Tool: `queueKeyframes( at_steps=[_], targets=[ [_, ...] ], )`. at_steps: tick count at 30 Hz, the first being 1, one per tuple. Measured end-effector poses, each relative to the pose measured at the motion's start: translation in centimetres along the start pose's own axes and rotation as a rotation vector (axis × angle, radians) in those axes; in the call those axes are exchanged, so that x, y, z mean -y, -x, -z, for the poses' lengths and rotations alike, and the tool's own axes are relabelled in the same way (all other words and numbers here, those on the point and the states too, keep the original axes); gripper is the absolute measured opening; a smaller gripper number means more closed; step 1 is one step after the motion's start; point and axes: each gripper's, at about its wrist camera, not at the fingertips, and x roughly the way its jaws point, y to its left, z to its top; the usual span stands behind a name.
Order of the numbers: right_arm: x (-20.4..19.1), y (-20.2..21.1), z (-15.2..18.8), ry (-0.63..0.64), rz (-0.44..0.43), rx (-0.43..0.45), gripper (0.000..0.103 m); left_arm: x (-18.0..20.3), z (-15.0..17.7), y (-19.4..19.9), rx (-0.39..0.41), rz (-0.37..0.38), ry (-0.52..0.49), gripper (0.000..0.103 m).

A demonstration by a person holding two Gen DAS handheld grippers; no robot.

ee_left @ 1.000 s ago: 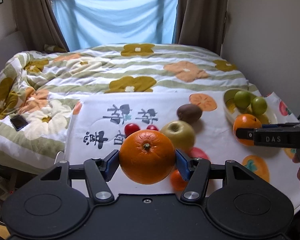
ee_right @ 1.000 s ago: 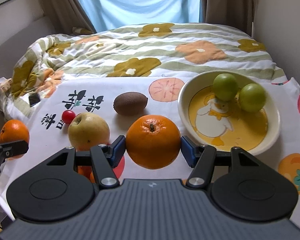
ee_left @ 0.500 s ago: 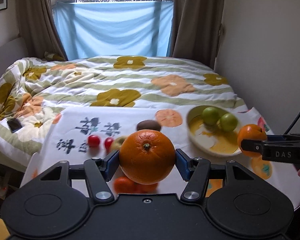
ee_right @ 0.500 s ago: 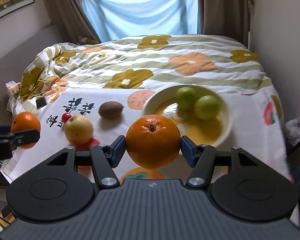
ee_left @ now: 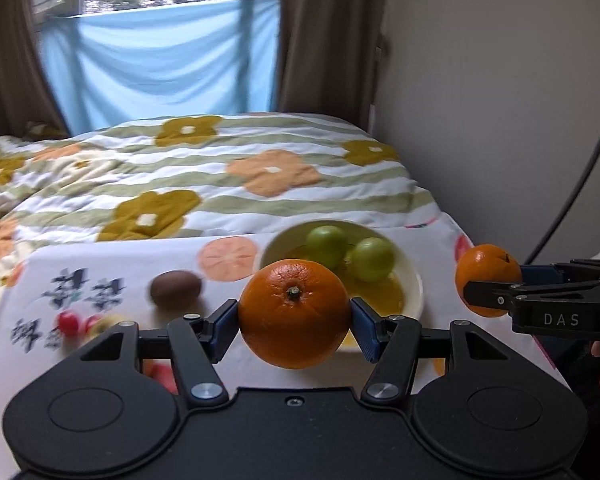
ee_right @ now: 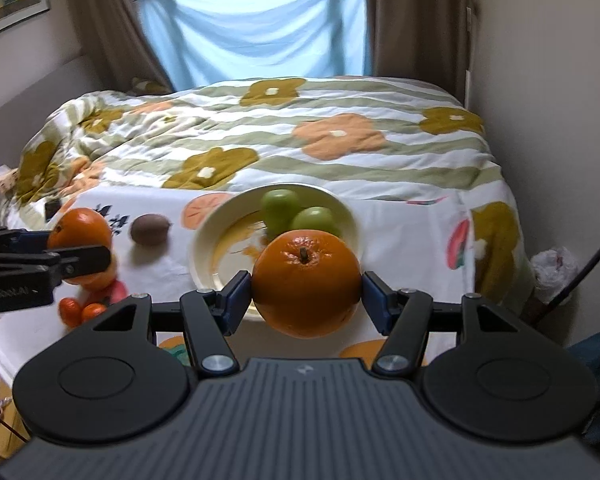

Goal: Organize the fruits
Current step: 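Carry both oranges to the duck bowl and open the left tool, then lower the orange into the bowl and open the right tool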

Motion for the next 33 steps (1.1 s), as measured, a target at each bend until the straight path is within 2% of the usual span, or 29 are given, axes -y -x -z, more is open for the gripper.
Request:
queueKeyframes(
  at_steps=[13,24,25,28,33],
  targets=[
    [4.1,-4.4,-0.9,-0.127,0.100,-0.048,0.075,2.9,-1.3,-10.9,-0.158,0.111,-0.152,0.064],
    [4.3,-5.9,-1.3,-0.170,0.121,-0.070,0.075,3.4,-1.3,-14.1,-0.255,0.168,-0.176,0.064],
    [4.2,-5.8,-1.4,-0.173,0.123,-0.070,0.075,3.3,-1.4,-14.2,-0.257,0.170,-0.175,0.066],
    [4.2,-5.8,-1.5,-0.180,0.126,-0.064,0.075,3.0,-1.7,-13.3,-0.214,0.173,-0.174,0.093],
    [3.9,-5.8,-1.9,-0.173,0.110,-0.062,0.075,2.1,-1.9,-11.5,-0.190,0.170,-0.165,0.095]
  ],
)
